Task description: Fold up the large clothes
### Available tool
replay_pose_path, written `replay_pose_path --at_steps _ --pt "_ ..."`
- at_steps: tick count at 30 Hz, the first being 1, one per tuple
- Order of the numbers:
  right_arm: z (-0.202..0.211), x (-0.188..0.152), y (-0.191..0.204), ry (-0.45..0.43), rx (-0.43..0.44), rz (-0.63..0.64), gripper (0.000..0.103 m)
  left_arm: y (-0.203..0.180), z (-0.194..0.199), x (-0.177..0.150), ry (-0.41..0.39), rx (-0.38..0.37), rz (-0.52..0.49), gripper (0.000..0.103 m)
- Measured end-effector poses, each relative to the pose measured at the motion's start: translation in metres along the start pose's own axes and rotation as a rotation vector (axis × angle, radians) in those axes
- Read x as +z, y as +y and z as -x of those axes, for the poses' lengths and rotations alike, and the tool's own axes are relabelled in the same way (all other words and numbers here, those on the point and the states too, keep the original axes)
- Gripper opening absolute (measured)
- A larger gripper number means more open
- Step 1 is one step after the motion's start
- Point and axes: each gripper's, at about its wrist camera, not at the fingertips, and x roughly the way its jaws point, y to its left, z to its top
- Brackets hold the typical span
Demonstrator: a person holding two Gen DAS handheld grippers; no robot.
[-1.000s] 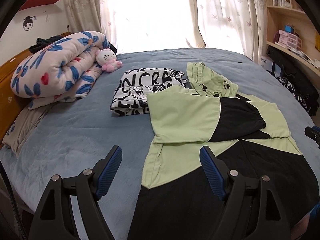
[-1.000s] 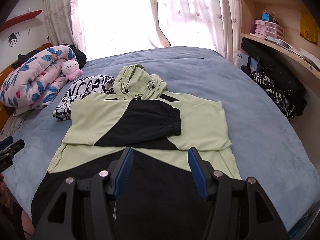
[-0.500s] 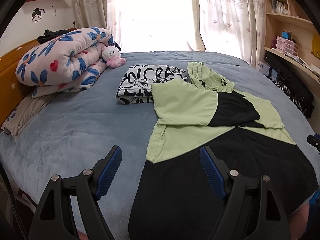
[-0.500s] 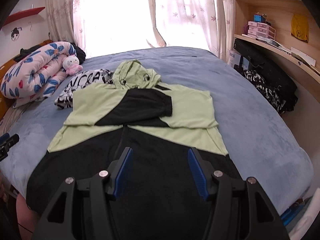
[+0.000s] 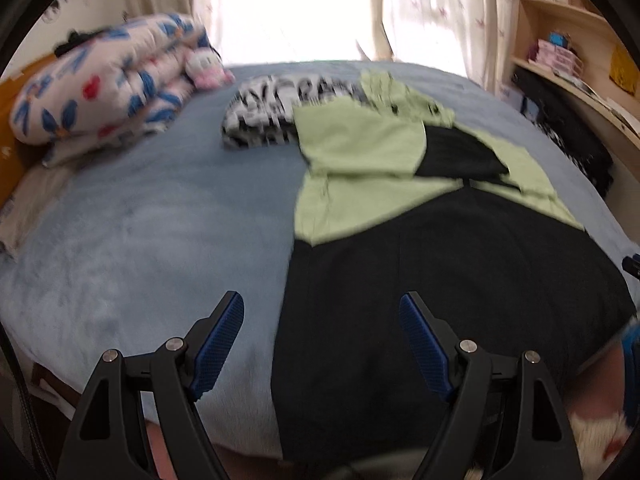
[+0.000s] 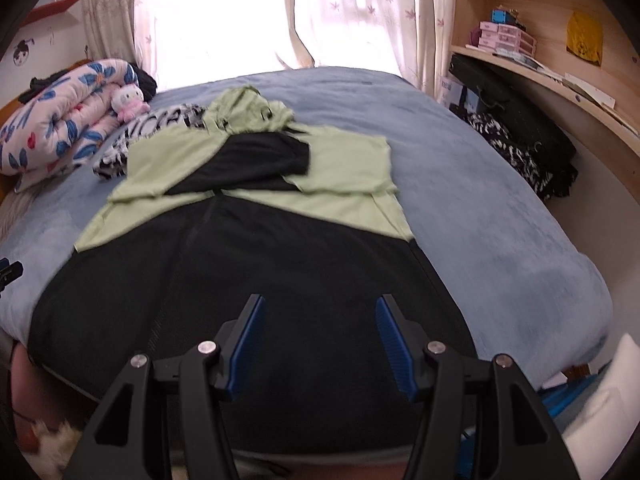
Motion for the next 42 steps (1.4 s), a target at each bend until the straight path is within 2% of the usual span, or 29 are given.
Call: replay_pose_path --at_steps 4,9,15,20,25,27,28,30,32,33,34,35,36,37,39,42 --pt "-0.002 -0.026 -0.027 0.053 -0.007 -0.014 0.058 0.018 -0.018 -0.027 0.09 -0.033 0.025 0.079" --pt "-0.008 -0.051 -0.068 0.104 0.002 -0.112 0.058 0.036 -0.037 -0.05 0.158 -0.085 0.083 0.079" --pt "-0.014 -0.061 -0.1 0.104 0.009 -0.198 0.058 0.038 -0.047 -0.057 0.158 -0.11 0.107 0.079" --pt "-0.021 -0.063 -0.119 0.122 0.009 -0.265 0.058 0.039 -0.054 -0.055 0.16 -0.126 0.108 0.084" --pt "-0.036 -0.072 -0.129 0.14 0.086 -0.325 0.058 0.033 -0.066 -0.053 0.17 -0.15 0.098 0.099" --pt "-0.04 -0.074 -0.129 0.149 0.136 -0.342 0.057 0.028 -0.07 -0.052 0.174 -0.151 0.079 0.1" --pt "-0.04 -0.074 -0.129 0.15 0.148 -0.343 0.049 0.027 -0.072 -0.052 0.175 -0.15 0.072 0.1" --pt "-0.039 -0.073 -0.125 0.157 0.175 -0.331 0.038 0.027 -0.071 -0.052 0.171 -0.155 0.075 0.099" --pt "-0.036 -0.07 -0.122 0.153 0.19 -0.316 0.031 0.029 -0.069 -0.051 0.159 -0.16 0.087 0.087" --pt "-0.035 -0.07 -0.12 0.153 0.204 -0.317 0.025 0.03 -0.067 -0.051 0.154 -0.165 0.098 0.075" --pt "-0.034 -0.07 -0.119 0.154 0.203 -0.315 0.025 0.032 -0.064 -0.051 0.15 -0.164 0.106 0.06" --pt "-0.033 -0.069 -0.118 0.154 0.197 -0.313 0.025 0.033 -0.062 -0.05 0.145 -0.168 0.117 0.05" --pt "-0.032 -0.068 -0.115 0.152 0.193 -0.31 0.024 0.034 -0.062 -0.049 0.149 -0.182 0.125 0.03" --pt "-0.03 -0.066 -0.113 0.143 0.193 -0.308 0.024 0.035 -0.063 -0.048 0.16 -0.185 0.136 0.016" --pt "-0.024 -0.061 -0.107 0.12 0.192 -0.3 0.023 0.035 -0.062 -0.046 0.173 -0.203 0.158 0.009" --pt "-0.01 -0.046 -0.1 0.057 0.209 -0.294 0.023 0.032 -0.058 -0.039 0.186 -0.215 0.178 0.005"
